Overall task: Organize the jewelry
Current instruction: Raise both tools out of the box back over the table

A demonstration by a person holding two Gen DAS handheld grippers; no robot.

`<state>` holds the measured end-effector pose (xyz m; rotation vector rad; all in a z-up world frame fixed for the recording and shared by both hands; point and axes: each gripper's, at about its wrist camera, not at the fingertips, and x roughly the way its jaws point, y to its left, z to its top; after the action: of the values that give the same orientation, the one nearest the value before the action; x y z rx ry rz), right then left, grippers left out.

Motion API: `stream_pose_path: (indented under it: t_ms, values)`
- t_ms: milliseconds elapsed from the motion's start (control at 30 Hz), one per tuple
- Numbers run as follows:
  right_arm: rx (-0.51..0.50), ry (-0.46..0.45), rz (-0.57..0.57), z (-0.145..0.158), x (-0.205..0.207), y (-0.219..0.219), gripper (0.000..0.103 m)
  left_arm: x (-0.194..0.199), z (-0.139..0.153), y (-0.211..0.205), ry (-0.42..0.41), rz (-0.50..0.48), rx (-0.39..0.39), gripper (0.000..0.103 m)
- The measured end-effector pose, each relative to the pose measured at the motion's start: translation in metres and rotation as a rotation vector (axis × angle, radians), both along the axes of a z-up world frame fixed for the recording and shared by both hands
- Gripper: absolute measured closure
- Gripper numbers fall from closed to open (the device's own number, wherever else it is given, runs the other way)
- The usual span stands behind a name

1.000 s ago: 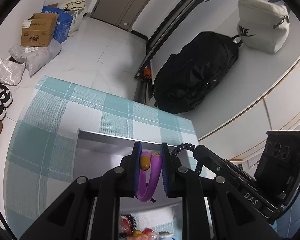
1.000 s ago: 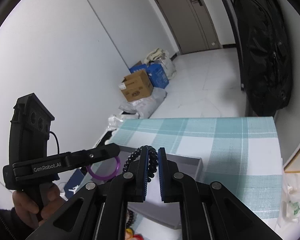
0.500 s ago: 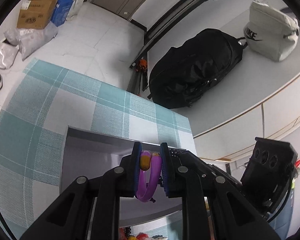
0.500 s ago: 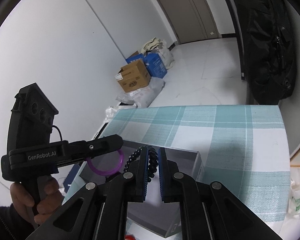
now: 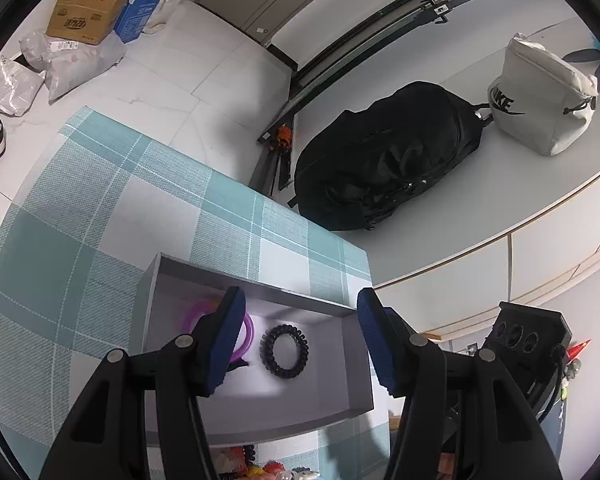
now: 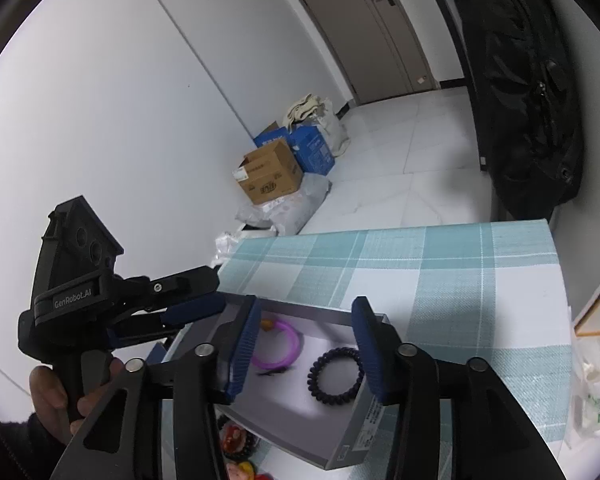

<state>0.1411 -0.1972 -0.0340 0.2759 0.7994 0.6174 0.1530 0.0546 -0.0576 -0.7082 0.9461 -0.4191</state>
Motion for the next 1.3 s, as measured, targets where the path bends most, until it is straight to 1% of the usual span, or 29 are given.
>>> stream_pose_path:
  t_ms: [100,167,200,233,367,500,533,600,667,733,767,867,933,1000,1033,1100,1167,1300]
  values:
    - [-0.002,-0.011,0.000,0.002,-0.002,0.000,0.054,-0.003,0.001,0.004,-0.013,0.007,0.002,0.050]
    - [0.001,-0.021,0.003,0.004,-0.004,0.000,0.054,-0.007,0.004,0.006,-0.024,0.016,0.021,0.050]
    - [0.001,-0.028,0.004,0.005,-0.005,0.000,0.054,-0.009,0.006,0.008,-0.032,0.022,0.034,0.050]
    - [0.002,-0.043,0.004,0.007,-0.008,0.000,0.051,-0.011,0.008,0.008,-0.041,0.025,0.047,0.050]
    - [0.003,-0.086,0.003,0.010,-0.016,-0.002,0.039,-0.025,0.015,0.008,-0.074,0.042,0.139,0.049]
    - [-0.013,-0.127,0.004,0.015,-0.028,-0.002,0.029,-0.039,0.019,0.004,-0.090,0.061,0.231,0.049]
    - [-0.023,-0.138,0.002,0.016,-0.033,-0.002,0.025,-0.043,0.020,0.003,-0.089,0.068,0.258,0.049]
    - [-0.030,-0.147,0.003,0.018,-0.039,-0.003,0.022,-0.053,0.021,0.001,-0.093,0.083,0.315,0.049]
    - [-0.041,-0.151,0.002,0.019,-0.046,-0.002,0.017,-0.061,0.021,-0.002,-0.094,0.094,0.352,0.049]
    - [-0.053,-0.162,0.000,0.019,-0.053,-0.003,0.015,-0.070,0.021,-0.006,-0.094,0.105,0.385,0.048]
    - [-0.060,-0.166,-0.001,0.020,-0.056,-0.002,0.013,-0.074,0.022,-0.008,-0.091,0.118,0.414,0.048]
    - [-0.082,-0.185,-0.003,0.021,-0.068,-0.002,0.006,-0.084,0.023,-0.010,-0.099,0.134,0.445,0.048]
    - [-0.096,-0.203,-0.005,0.022,-0.077,-0.003,0.003,-0.091,0.024,-0.014,-0.108,0.134,0.480,0.048]
    - [-0.114,-0.216,-0.004,0.023,-0.082,-0.003,0.002,-0.096,0.024,-0.020,-0.112,0.131,0.558,0.045]
    - [-0.125,-0.223,-0.002,0.023,-0.086,-0.003,0.001,-0.098,0.024,-0.021,-0.113,0.129,0.580,0.042]
    - [-0.138,-0.232,0.000,0.024,-0.092,-0.003,0.000,-0.104,0.021,-0.020,-0.107,0.122,0.585,0.039]
    - [-0.149,-0.235,-0.005,0.023,-0.098,-0.005,0.000,-0.109,0.019,-0.020,-0.099,0.114,0.585,0.039]
    - [-0.155,-0.208,-0.014,0.020,-0.107,-0.007,0.000,-0.118,0.014,-0.024,-0.083,0.097,0.597,0.038]
